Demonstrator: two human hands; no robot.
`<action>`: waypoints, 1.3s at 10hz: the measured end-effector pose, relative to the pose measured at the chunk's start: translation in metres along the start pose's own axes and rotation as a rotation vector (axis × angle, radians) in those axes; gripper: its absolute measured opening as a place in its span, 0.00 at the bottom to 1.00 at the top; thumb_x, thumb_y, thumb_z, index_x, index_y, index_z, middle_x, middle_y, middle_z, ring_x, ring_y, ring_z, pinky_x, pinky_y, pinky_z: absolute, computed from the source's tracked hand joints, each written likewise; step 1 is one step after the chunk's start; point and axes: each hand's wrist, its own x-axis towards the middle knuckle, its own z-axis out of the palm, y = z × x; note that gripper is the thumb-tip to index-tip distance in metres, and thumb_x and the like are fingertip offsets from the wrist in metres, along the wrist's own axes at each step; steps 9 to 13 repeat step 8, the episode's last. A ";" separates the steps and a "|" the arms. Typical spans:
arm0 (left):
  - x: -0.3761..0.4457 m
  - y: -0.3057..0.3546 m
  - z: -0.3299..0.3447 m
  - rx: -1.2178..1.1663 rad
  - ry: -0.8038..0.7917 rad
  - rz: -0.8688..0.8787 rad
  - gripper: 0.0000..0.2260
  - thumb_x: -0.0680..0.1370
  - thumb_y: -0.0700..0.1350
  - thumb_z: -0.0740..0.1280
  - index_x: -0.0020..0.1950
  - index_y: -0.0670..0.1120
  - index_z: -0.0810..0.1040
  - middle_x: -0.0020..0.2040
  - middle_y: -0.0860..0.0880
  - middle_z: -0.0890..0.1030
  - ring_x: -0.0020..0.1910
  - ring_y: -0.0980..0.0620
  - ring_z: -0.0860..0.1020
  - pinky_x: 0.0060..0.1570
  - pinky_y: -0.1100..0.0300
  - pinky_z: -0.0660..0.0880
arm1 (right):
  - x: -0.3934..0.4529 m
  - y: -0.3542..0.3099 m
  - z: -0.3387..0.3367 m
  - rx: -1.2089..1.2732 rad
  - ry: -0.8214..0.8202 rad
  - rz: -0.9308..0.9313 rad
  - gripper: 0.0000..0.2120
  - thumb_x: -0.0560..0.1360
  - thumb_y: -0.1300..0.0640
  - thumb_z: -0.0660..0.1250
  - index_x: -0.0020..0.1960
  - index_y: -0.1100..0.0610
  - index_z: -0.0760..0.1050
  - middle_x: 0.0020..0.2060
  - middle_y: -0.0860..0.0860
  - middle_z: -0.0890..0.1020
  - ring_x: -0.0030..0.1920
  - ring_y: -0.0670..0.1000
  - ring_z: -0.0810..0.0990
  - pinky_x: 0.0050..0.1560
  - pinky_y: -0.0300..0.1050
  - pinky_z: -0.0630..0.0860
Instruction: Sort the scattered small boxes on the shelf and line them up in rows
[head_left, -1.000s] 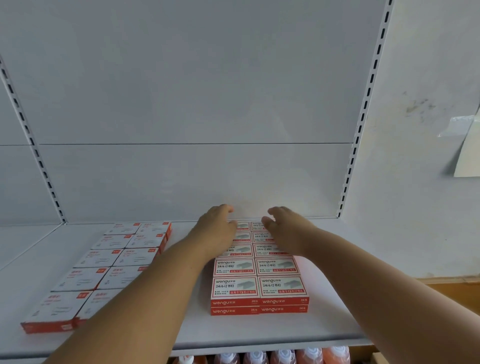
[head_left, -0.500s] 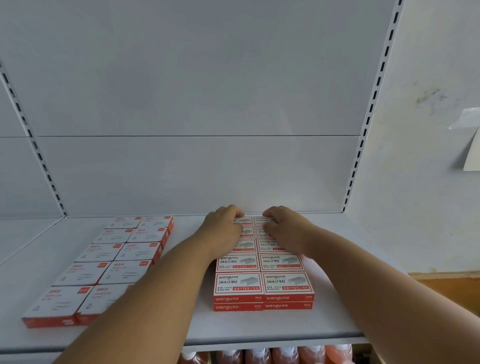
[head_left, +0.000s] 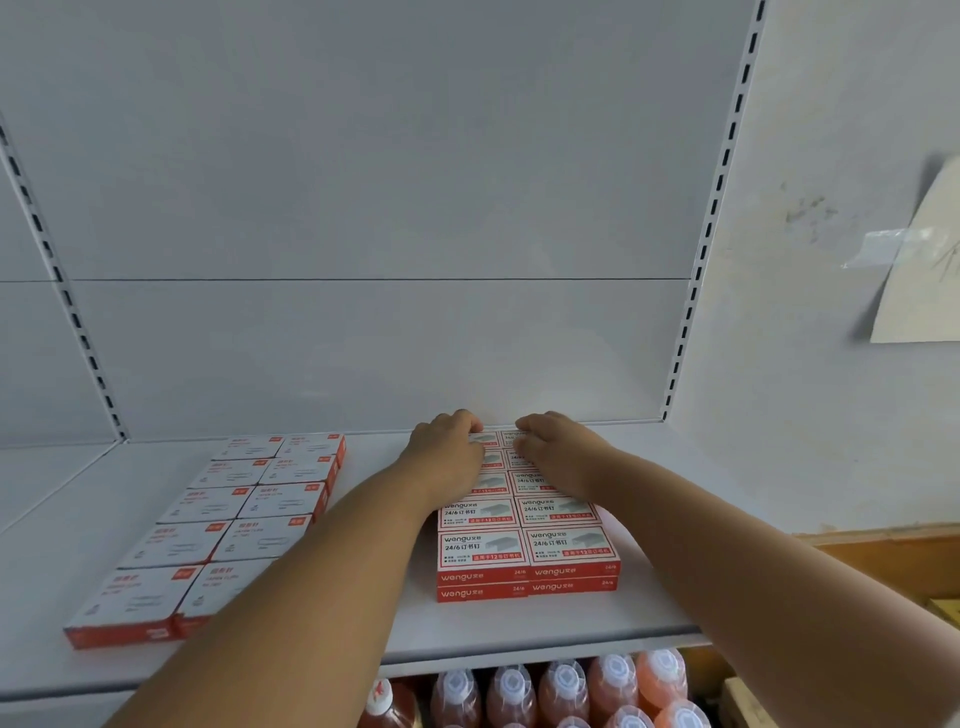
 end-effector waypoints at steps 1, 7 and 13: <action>0.001 -0.001 0.003 0.017 0.017 0.009 0.16 0.82 0.49 0.57 0.70 0.53 0.69 0.63 0.50 0.74 0.57 0.50 0.74 0.52 0.55 0.76 | 0.000 -0.001 0.001 -0.017 0.005 -0.011 0.22 0.81 0.47 0.53 0.70 0.55 0.69 0.67 0.54 0.72 0.64 0.55 0.72 0.59 0.49 0.67; -0.035 0.015 -0.032 0.112 0.272 0.164 0.15 0.81 0.43 0.60 0.67 0.53 0.73 0.67 0.52 0.74 0.64 0.51 0.72 0.62 0.55 0.71 | -0.016 -0.029 -0.020 -0.238 0.214 -0.239 0.21 0.81 0.50 0.55 0.72 0.53 0.68 0.68 0.53 0.73 0.68 0.55 0.70 0.67 0.52 0.68; -0.055 0.014 -0.046 0.179 0.318 0.177 0.13 0.80 0.43 0.61 0.65 0.52 0.74 0.65 0.53 0.76 0.61 0.52 0.74 0.61 0.56 0.72 | -0.029 -0.043 -0.020 -0.219 0.279 -0.276 0.21 0.80 0.49 0.56 0.71 0.52 0.68 0.68 0.51 0.73 0.68 0.54 0.70 0.67 0.52 0.68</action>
